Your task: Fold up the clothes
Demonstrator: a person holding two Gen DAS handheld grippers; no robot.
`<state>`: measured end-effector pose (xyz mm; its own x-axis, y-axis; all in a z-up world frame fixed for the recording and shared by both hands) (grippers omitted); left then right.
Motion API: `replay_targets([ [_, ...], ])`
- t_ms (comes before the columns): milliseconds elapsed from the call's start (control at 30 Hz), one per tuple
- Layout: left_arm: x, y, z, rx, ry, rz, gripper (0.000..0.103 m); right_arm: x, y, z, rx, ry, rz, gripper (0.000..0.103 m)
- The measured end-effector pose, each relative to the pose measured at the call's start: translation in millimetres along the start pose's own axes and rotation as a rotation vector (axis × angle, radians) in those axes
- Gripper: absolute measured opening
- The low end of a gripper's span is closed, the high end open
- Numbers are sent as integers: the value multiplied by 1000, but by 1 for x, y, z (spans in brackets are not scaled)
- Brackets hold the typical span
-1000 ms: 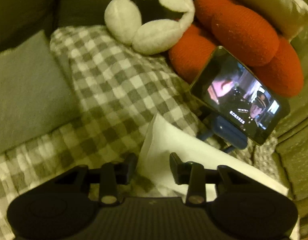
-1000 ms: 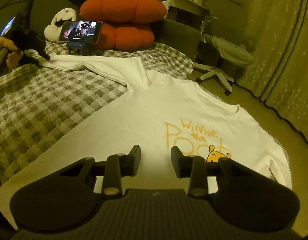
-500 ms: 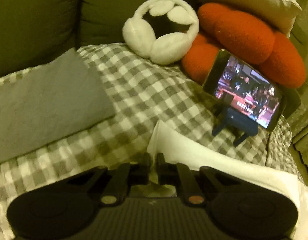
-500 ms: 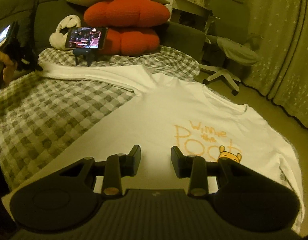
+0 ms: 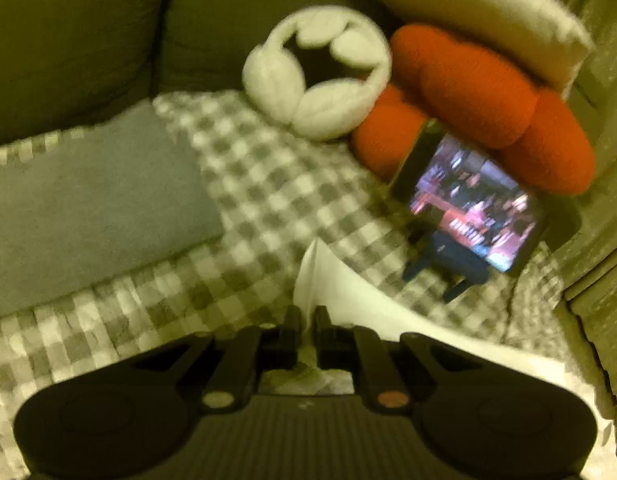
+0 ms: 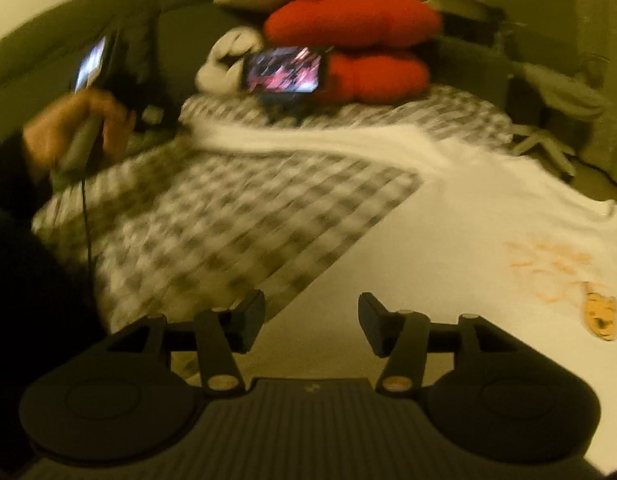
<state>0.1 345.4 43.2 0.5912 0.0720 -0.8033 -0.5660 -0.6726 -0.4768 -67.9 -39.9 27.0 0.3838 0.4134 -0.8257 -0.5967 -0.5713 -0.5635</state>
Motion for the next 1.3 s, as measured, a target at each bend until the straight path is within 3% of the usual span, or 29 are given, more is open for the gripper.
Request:
replay_targets([
  [67,0,0,-3,26,-16,-9,7,11,2,4,-17,25,46,53],
  [100,4,0,-3,39,-29,-2,7,11,2,4,-7,10,49,46],
  [133,13,1,-1,48,-43,21,7,9,1,3,-4,-4,52,41],
  [233,43,7,12,58,-57,105,11,7,1,2,1,-31,57,40],
  [433,20,1,7,103,-89,-12,14,-2,4,2,-17,-82,49,41],
  [533,19,-8,6,112,-81,-37,16,-9,-7,-6,-1,-19,-14,41],
  [600,25,-14,5,123,-58,-29,25,-10,-18,-11,-8,19,-46,41],
  [767,53,-24,2,170,0,27,27,4,-53,-9,-170,105,-112,41],
  [933,66,-25,0,204,-21,17,27,44,-102,-7,-295,130,-136,41],
  [1100,70,-24,2,244,-29,-2,17,90,-134,-1,-389,146,-106,41],
  [1200,69,-29,4,235,-12,12,13,113,-143,7,-451,164,-72,33],
  [1300,70,-32,7,226,6,25,12,127,-146,12,-520,210,-55,33],
])
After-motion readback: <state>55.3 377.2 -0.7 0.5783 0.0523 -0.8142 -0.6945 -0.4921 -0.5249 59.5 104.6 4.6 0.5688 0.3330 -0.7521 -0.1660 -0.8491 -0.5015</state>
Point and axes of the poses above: each gripper's, at about its wrist camera, not at the fingertips, and x roughly the way its jaws point, z to its left, y to its underside, the point moved 1 cm from there along x, roughly the way its jaws point, and after that the axes turned 13 degrees about z, right-handed, at the moved point
